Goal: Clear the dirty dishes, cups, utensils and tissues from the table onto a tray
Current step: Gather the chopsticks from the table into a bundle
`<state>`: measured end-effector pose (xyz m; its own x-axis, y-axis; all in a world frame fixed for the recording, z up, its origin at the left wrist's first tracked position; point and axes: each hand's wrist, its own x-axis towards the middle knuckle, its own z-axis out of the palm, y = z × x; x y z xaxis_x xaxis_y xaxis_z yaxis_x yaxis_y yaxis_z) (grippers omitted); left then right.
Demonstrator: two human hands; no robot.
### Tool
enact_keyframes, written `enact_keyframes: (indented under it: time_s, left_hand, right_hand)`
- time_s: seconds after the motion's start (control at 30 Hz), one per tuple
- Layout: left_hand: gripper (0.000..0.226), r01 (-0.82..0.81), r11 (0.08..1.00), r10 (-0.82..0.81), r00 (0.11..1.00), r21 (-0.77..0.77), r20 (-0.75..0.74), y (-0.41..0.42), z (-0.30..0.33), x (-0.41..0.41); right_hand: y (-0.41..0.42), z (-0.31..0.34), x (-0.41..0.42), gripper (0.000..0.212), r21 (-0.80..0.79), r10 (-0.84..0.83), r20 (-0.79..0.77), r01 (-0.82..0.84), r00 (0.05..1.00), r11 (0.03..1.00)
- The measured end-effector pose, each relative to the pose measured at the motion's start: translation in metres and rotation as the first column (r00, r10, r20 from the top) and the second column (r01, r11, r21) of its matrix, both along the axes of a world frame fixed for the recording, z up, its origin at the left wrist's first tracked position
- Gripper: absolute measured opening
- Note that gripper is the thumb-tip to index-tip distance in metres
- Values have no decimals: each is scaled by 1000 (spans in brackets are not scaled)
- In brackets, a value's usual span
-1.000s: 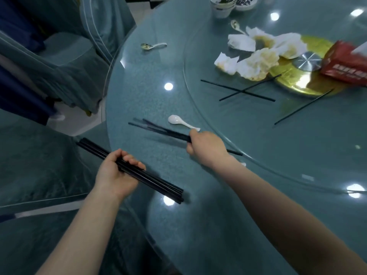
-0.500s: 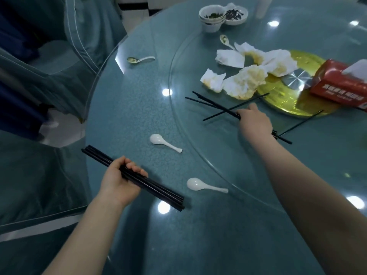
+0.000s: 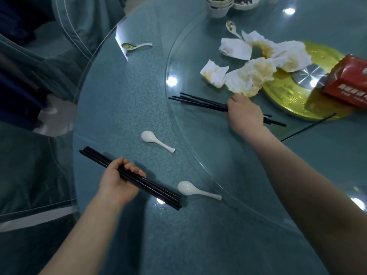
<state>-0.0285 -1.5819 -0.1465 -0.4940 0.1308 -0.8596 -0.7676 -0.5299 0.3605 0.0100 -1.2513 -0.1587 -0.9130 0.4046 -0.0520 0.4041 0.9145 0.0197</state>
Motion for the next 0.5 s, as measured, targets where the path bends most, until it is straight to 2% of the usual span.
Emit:
enact_keyframes:
  time_s: [0.07, 0.2, 0.37, 0.43, 0.5]
  left_hand:
    - [28, 15, 1000, -15, 1000, -7, 7, 3, -1, 3]
    - [28, 58, 998, -58, 998, 6, 13, 16, 0, 10]
    - [29, 116, 992, -117, 993, 45, 14, 36, 6, 21]
    - [28, 133, 990, -134, 991, 46, 5, 40, 9, 24]
    - [28, 149, 988, -149, 989, 43, -10, 43, 12, 27]
  right_hand:
    - [-6, 0, 9, 10, 23, -1, -33, 1, 999, 1000]
    - [-3, 5, 39, 24, 20, -136, -120, 139, 983, 990]
    - [14, 15, 82, 20, 101, -141, -82, 149, 987, 984]
    - [21, 14, 98, 13, 27, -190, -141, 196, 971, 980]
    - [28, 13, 112, 21, -96, -284, -167, 271, 944, 958]
